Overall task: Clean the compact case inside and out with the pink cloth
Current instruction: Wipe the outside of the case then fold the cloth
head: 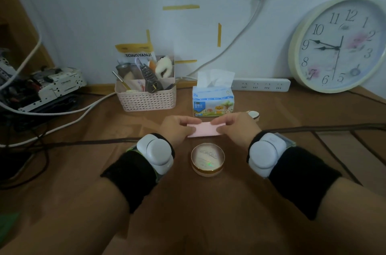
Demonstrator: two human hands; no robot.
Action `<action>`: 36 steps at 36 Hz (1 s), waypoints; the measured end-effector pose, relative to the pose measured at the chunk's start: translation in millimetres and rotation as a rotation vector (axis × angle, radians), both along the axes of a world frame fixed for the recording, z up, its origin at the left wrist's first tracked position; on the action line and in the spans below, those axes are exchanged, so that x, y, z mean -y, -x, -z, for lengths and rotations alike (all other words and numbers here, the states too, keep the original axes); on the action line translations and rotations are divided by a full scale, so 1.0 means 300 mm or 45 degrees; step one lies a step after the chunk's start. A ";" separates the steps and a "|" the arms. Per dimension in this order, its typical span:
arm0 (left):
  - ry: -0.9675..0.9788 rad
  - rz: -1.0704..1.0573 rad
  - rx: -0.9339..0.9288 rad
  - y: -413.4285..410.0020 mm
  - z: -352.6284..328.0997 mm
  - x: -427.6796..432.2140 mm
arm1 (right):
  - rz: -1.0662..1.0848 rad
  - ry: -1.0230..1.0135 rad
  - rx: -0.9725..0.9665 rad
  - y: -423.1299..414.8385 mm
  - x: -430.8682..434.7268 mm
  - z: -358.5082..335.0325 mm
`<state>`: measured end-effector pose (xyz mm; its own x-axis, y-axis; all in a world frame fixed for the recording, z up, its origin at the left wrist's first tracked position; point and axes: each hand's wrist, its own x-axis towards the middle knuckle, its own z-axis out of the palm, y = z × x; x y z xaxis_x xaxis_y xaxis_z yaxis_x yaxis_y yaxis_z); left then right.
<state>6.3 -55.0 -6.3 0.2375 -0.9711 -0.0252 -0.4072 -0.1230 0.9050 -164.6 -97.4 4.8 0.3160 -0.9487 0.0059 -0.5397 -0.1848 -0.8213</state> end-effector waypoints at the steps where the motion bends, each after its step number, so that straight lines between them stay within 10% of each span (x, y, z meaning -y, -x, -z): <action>1: -0.002 -0.011 0.027 0.000 0.006 0.007 | 0.014 0.013 -0.039 -0.003 0.001 0.004; 15: 0.111 0.001 0.456 -0.009 0.050 0.078 | -0.073 0.054 -0.292 -0.037 0.030 0.053; 28: -0.039 0.152 0.345 0.002 0.030 0.060 | 0.072 0.367 -0.012 0.034 0.009 -0.003; 36: 0.057 0.072 0.032 0.021 0.022 0.014 | 0.159 0.215 -0.506 0.156 0.071 0.039</action>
